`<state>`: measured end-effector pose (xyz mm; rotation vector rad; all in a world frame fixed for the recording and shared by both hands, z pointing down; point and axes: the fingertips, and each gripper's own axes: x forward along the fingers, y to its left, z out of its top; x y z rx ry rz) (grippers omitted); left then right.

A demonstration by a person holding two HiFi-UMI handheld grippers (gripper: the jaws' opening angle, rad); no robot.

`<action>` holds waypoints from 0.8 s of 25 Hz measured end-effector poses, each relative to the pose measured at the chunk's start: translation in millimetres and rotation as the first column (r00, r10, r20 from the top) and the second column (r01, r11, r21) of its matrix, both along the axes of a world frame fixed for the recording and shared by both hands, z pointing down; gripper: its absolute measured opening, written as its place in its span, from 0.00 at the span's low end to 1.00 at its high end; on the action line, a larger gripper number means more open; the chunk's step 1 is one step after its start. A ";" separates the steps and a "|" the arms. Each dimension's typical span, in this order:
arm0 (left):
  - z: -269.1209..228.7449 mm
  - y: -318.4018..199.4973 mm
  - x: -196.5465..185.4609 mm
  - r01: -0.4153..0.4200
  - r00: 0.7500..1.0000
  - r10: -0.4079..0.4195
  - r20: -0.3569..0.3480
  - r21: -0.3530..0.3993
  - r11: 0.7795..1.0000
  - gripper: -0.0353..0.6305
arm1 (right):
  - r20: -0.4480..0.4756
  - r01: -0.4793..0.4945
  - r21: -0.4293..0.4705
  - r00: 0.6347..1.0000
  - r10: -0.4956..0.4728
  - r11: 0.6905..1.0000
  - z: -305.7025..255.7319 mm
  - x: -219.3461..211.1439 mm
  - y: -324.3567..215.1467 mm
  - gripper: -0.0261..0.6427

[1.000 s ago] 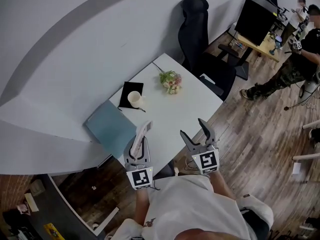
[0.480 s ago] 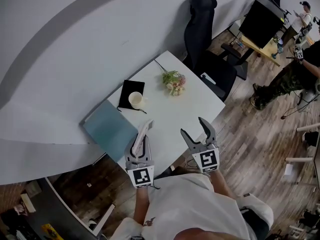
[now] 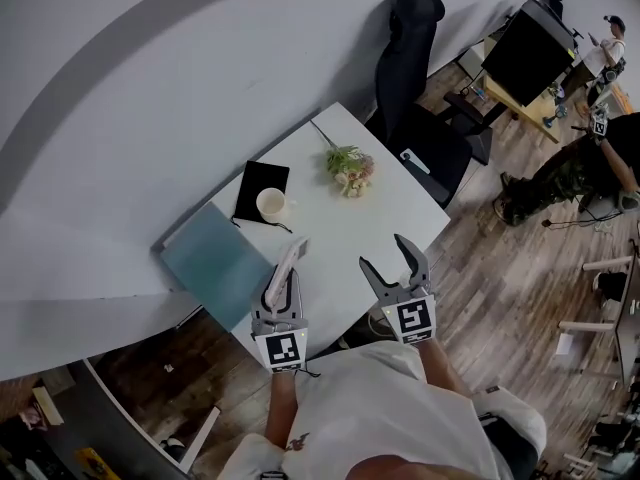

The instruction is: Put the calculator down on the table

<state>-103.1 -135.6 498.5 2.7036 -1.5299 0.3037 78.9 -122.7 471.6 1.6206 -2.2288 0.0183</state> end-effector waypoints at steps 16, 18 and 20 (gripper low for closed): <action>37.8 -24.5 30.4 0.124 0.992 -0.121 0.037 -0.091 0.988 0.21 | 0.023 0.199 -0.045 0.980 -0.198 0.979 33.1 16.2 -54.6 0.52; 44.0 -24.8 34.3 0.142 0.989 -0.139 0.042 -0.106 0.984 0.21 | 0.026 0.224 -0.054 0.974 -0.223 0.973 38.2 18.8 -58.9 0.52; 49.7 -26.0 37.5 0.158 0.987 -0.153 0.049 -0.120 0.980 0.21 | 0.029 0.245 -0.061 0.969 -0.244 0.968 42.6 21.8 -64.2 0.52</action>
